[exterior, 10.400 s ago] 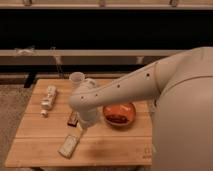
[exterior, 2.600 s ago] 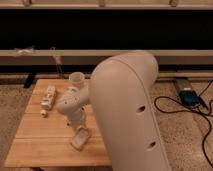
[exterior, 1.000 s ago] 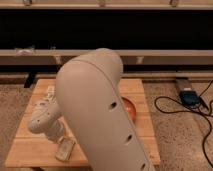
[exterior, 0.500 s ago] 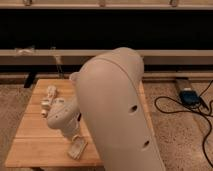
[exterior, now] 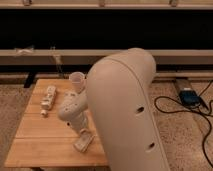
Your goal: Wipe the white sponge on the table
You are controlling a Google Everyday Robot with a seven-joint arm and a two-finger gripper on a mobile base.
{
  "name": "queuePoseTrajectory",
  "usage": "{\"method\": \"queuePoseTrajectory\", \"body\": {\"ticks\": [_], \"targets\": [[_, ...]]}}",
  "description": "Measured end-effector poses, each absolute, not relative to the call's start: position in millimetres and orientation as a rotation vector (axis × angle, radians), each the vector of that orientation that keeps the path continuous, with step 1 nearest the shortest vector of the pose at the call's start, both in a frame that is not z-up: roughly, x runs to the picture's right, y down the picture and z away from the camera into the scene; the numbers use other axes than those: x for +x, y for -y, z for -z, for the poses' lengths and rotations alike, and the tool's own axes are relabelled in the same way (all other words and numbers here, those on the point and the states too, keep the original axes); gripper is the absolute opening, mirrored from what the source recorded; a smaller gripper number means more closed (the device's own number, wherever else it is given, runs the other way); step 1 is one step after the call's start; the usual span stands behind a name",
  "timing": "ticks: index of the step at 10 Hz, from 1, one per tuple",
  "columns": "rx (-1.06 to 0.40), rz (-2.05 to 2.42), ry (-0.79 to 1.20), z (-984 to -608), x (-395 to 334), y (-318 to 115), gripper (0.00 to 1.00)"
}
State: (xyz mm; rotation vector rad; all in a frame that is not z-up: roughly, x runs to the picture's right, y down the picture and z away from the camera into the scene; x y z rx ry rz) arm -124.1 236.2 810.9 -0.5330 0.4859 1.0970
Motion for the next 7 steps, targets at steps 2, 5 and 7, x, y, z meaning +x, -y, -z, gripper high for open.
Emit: {"method": "queuePoseTrajectory", "body": {"ticks": [2, 5, 7], "targets": [[-0.526, -1.094, -0.471, -813, -131, -232, 0.00], [-0.518, -1.078, -0.430, -812, -153, -225, 0.05], [-0.516, -1.053, -0.404, -809, -168, -224, 0.26]]}}
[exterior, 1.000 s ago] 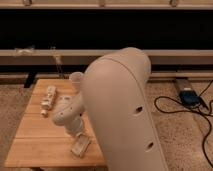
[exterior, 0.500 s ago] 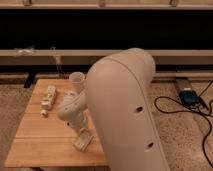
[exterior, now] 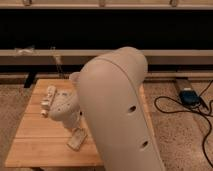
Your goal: Wipe the white sponge on the table
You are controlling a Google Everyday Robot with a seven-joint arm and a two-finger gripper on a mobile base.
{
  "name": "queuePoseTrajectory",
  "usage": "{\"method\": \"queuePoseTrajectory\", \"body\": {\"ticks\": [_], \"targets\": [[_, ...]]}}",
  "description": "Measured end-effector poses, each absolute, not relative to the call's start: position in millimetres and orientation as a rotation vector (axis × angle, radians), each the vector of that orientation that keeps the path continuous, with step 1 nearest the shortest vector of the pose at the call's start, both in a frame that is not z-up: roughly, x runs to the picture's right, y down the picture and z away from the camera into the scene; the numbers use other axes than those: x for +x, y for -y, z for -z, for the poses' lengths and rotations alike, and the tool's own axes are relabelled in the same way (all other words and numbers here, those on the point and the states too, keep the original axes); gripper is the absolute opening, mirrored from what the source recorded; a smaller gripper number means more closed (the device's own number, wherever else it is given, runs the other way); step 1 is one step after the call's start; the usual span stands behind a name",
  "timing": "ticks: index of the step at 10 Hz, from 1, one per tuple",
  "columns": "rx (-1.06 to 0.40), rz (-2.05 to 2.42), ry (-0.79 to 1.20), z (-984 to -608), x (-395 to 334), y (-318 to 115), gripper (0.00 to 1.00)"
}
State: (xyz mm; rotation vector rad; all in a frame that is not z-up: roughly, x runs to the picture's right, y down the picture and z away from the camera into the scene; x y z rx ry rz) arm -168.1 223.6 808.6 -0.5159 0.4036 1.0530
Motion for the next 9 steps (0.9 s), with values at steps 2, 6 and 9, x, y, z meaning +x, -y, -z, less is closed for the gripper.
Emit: {"method": "queuePoseTrajectory", "body": {"ticks": [2, 6, 9], "targets": [[-0.517, -1.034, -0.392, -807, -177, -225, 0.43], [-0.520, -1.037, -0.398, -806, -169, -226, 0.79], [-0.520, -1.078, -0.394, -805, -156, -223, 0.80]]}}
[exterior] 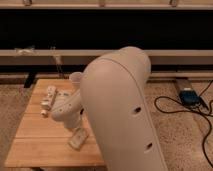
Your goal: Wipe the white sponge on the table
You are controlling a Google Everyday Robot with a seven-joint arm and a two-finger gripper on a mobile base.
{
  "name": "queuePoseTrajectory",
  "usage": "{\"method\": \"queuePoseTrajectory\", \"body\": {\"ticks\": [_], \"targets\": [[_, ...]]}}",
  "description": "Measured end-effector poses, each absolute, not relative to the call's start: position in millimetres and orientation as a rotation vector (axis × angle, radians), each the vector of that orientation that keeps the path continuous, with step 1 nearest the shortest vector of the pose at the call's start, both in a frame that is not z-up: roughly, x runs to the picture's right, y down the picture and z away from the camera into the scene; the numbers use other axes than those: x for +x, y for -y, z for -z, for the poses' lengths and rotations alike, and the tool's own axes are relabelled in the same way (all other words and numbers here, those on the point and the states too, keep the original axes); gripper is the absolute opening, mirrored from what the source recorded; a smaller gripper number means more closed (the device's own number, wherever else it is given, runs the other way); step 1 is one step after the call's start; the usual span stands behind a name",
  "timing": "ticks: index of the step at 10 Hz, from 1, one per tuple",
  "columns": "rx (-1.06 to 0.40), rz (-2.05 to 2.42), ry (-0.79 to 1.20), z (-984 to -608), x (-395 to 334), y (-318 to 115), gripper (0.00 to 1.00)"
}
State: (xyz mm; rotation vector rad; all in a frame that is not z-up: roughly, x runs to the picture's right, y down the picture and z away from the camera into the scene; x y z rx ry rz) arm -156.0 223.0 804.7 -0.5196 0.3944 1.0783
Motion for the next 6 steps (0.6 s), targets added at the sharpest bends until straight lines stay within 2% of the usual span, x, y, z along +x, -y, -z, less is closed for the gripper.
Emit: {"method": "queuePoseTrajectory", "body": {"ticks": [6], "targets": [[-0.514, -1.091, -0.359, -799.8, -153.9, -217.7, 0.80]]}}
